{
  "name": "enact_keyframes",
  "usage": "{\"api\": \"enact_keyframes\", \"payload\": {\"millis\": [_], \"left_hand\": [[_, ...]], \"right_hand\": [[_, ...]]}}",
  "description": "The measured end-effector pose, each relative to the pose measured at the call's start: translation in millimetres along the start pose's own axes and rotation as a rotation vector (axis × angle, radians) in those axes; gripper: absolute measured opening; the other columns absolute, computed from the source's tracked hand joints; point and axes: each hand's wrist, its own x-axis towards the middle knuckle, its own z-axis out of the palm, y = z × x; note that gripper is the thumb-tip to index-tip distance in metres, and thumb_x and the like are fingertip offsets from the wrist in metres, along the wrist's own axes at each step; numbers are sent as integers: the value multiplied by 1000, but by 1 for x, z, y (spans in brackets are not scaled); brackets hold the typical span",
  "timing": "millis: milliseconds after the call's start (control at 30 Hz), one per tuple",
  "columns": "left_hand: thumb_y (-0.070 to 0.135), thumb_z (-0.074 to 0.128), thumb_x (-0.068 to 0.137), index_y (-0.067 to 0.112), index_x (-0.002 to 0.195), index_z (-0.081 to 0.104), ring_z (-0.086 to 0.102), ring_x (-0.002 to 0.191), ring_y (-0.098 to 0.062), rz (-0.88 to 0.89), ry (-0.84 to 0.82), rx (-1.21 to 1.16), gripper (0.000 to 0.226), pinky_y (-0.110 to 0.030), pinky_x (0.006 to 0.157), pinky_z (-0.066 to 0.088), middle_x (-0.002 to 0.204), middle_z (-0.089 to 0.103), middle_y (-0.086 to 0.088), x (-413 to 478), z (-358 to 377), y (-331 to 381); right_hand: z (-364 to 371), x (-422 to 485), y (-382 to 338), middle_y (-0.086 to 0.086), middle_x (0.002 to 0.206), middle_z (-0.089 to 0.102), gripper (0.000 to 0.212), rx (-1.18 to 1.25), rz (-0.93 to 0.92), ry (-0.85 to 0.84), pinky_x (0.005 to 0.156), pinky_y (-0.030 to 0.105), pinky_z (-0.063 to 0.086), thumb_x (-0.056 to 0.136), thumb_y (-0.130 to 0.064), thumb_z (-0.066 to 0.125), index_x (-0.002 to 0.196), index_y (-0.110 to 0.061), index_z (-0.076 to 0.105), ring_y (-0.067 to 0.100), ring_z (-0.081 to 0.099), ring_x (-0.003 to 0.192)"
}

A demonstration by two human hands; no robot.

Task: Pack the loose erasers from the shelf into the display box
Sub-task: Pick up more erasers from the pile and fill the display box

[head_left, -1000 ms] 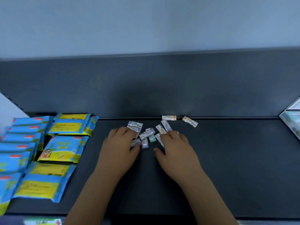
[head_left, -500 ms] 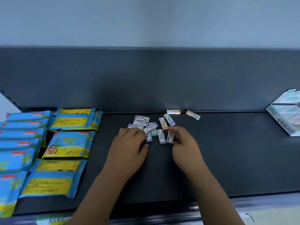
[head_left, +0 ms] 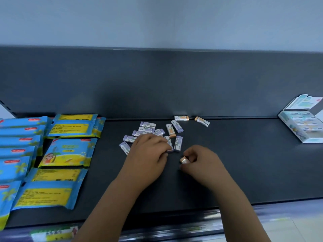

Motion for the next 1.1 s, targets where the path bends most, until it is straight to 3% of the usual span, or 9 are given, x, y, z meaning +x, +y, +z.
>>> {"api": "enact_keyframes", "payload": {"millis": [167, 400, 500, 633, 767, 833, 933, 1033, 1100], "left_hand": [[23, 60, 87, 27, 107, 71, 53, 112, -18, -74, -20, 45, 23, -37, 92, 45, 114, 65, 13, 34, 3, -1], [40, 56, 84, 30, 105, 63, 58, 104, -25, -240, -97, 175, 25, -43, 91, 44, 104, 62, 6, 79, 28, 5], [52, 62, 80, 28, 99, 66, 58, 105, -25, -364, -60, 193, 31, -50, 98, 41, 105, 59, 4, 88, 42, 9], [59, 69, 77, 30, 95, 70, 54, 109, -26, -438, -46, 144, 34, -48, 101, 37, 110, 54, 4, 95, 48, 11], [51, 73, 76, 34, 90, 74, 53, 108, -19, -449, -54, 78, 22, -47, 104, 32, 111, 53, 9, 99, 49, 11], [35, 73, 76, 33, 93, 74, 58, 107, -20, -379, -58, 21, 17, -47, 102, 36, 110, 57, 8, 99, 49, 8], [10, 67, 70, 26, 107, 70, 61, 107, -28, -335, -47, -71, 40, -50, 102, 41, 110, 62, 1, 99, 52, 10], [15, 66, 72, 21, 115, 64, 57, 114, -29, -465, 22, 28, 44, -61, 117, 20, 112, 62, 0, 96, 54, 17], [27, 65, 75, 20, 105, 66, 54, 114, -30, -547, 46, 123, 31, -64, 116, 9, 103, 63, 1, 95, 56, 20]], "right_hand": [[-4, 0, 4, -10, 101, 58, 29, -235, -84, 100, 79, 36, 52, 80, -22, 63, 107, -32, 59, 17, 57, 97], [6, 6, 10, -4, 97, 60, 37, -172, -173, 234, 78, 39, 51, 80, -14, 61, 115, -26, 66, 22, 55, 95], [8, 8, 15, -3, 95, 63, 35, -107, -178, 272, 77, 36, 49, 77, -8, 60, 107, -24, 71, 23, 55, 92], [8, 10, 16, -2, 82, 59, 12, -71, -92, 351, 69, 35, 48, 76, -10, 61, 78, -18, 71, 22, 54, 83], [5, 12, 13, -2, 85, 56, 15, -135, -3, 365, 65, 35, 53, 81, -16, 59, 78, -18, 74, 20, 55, 79], [5, 14, 14, -2, 88, 55, 17, -165, -1, 361, 65, 34, 53, 83, -19, 58, 82, -20, 75, 21, 55, 81], [8, 16, 17, -3, 89, 54, 18, -155, -18, 367, 65, 35, 53, 85, -20, 58, 86, -21, 76, 20, 54, 84], [10, 16, 21, -3, 86, 53, 17, -139, -55, 393, 64, 35, 52, 85, -19, 59, 84, -21, 76, 20, 53, 85], [11, 16, 25, -3, 86, 55, 15, -101, -88, 410, 65, 37, 52, 84, -18, 62, 83, -22, 76, 21, 54, 84]]}}
